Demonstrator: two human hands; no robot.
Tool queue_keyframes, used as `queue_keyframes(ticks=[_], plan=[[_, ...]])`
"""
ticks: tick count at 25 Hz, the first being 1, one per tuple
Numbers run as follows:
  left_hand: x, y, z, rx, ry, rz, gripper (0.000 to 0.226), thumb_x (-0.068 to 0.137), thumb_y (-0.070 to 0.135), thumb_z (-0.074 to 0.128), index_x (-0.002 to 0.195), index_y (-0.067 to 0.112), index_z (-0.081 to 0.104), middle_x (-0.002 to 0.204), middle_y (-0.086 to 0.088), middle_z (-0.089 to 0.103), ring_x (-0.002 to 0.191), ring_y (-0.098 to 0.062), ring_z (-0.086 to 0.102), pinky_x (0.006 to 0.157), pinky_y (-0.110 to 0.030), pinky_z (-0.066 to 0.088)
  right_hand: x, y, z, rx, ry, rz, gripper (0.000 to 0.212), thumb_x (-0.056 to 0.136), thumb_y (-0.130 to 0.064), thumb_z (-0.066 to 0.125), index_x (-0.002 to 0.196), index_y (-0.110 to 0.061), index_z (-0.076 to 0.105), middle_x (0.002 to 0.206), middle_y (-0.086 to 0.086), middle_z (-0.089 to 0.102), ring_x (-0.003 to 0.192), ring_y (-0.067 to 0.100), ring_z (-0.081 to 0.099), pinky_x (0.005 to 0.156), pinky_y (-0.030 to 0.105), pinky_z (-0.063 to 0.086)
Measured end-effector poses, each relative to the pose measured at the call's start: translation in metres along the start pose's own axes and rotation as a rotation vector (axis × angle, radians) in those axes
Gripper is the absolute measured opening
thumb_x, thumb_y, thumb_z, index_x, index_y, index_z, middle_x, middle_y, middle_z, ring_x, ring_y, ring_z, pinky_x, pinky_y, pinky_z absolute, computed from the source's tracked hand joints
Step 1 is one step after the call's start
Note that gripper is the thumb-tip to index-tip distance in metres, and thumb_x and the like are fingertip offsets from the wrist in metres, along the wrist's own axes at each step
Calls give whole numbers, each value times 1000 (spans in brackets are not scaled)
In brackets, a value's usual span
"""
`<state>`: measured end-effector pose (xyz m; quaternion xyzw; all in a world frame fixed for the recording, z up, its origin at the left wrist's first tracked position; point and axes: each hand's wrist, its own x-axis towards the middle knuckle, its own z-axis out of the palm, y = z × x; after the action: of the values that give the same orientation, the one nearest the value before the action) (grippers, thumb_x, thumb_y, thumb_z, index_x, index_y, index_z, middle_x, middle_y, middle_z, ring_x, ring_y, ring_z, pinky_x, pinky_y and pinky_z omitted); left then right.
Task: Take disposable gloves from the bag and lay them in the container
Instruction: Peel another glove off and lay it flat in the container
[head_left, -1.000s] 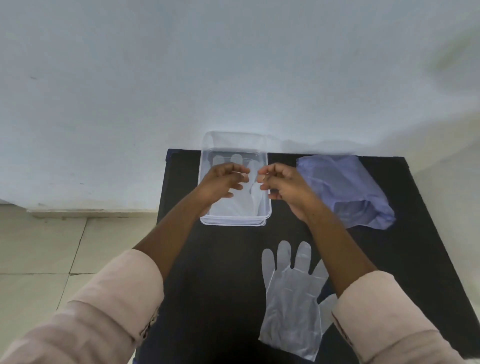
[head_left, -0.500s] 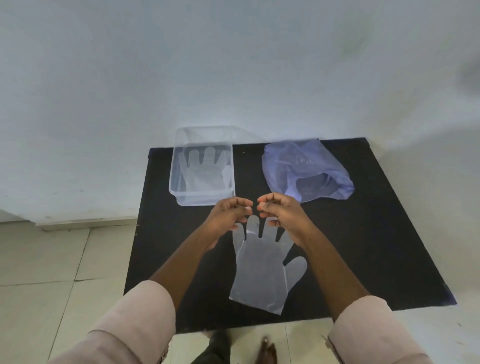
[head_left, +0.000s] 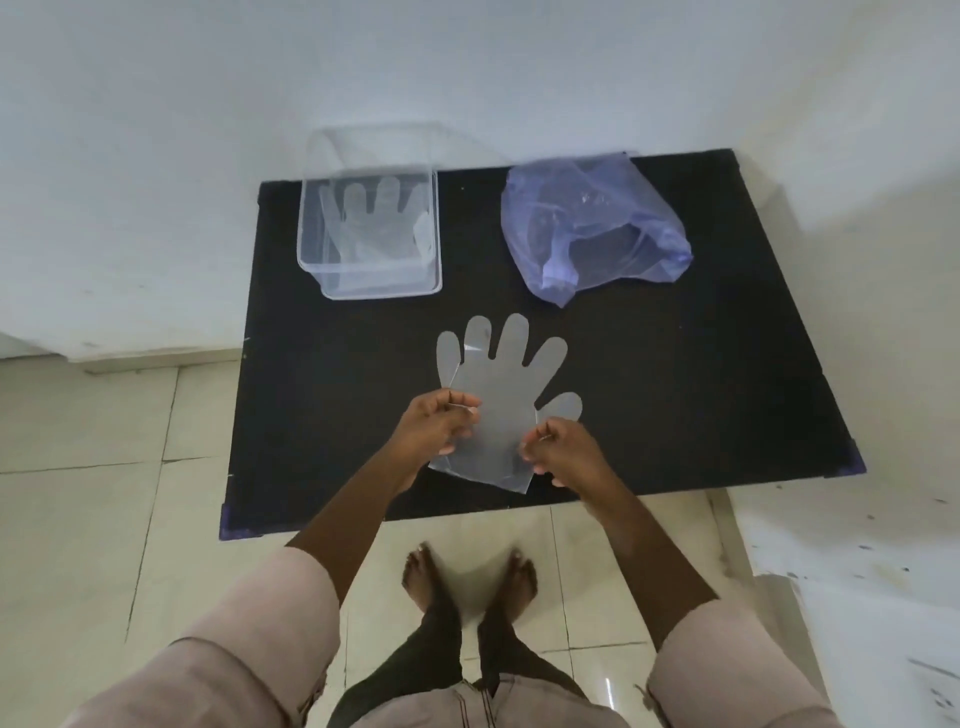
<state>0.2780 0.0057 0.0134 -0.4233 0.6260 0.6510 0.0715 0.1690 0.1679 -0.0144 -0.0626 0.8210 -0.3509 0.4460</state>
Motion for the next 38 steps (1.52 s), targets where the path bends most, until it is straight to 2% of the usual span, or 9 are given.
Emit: queue_keyframes(ticks=[3,6,9,15,25,30,33,36,38], plan=[[2,-31,-9,-42,67,-20,13,90,11,61,98,16,70,96,-4,69,80,-13,65,71,-28,52,-4,29,25,-285,157,47,28,76,-34,71,87,-16,53,86,6,63,81,28,64,63,35,46],[0,-53,-16,-6,159,-28,16,90,9,59,91,21,70,93,-2,71,87,-19,66,73,-31,52,-8,34,48,-324,310,0,30,78,-31,70,94,-15,50,83,0,58,78,27,61,60,33,45],[-8,-73,-23,236,216,43,17,88,7,61,95,21,68,98,-1,69,92,-20,64,82,-34,55,-9,26,59,53,366,88,22,78,-15,71,91,-11,54,88,6,64,72,23,64,59,35,55],[-21,-93,-15,652,267,270,54,77,16,77,125,22,54,127,-6,54,111,-25,54,99,-41,51,-21,9,50,775,249,344,20,76,-6,71,96,-6,66,82,9,69,60,14,57,48,24,43],[6,-75,-12,685,291,485,26,80,14,76,105,14,75,104,-8,63,95,-25,55,73,-27,46,-30,1,32,1075,115,422,2,79,-6,67,79,-5,66,70,4,64,56,10,51,53,24,37],[10,-66,-18,621,289,501,17,86,24,69,100,16,76,101,-4,64,92,-18,55,76,-29,49,-28,2,20,1066,130,348,7,83,-14,63,83,-9,66,69,3,65,58,13,53,54,26,39],[13,-58,-23,564,294,492,14,86,26,69,97,20,75,100,0,65,91,-16,56,80,-29,49,-27,19,6,726,285,49,8,85,-18,64,93,-20,62,82,0,66,76,19,60,62,29,46],[17,-49,-24,504,286,459,12,85,27,69,95,23,75,97,2,67,88,-14,60,81,-29,51,-25,42,-1,-59,257,-283,58,69,-15,83,115,-31,51,108,-7,54,88,15,58,70,21,52],[20,-44,-23,460,301,403,10,85,25,71,93,22,75,97,1,67,83,-11,61,81,-26,52,-21,50,4,-332,232,-387,75,63,-23,88,124,-30,47,120,-4,47,94,15,55,76,23,55]])
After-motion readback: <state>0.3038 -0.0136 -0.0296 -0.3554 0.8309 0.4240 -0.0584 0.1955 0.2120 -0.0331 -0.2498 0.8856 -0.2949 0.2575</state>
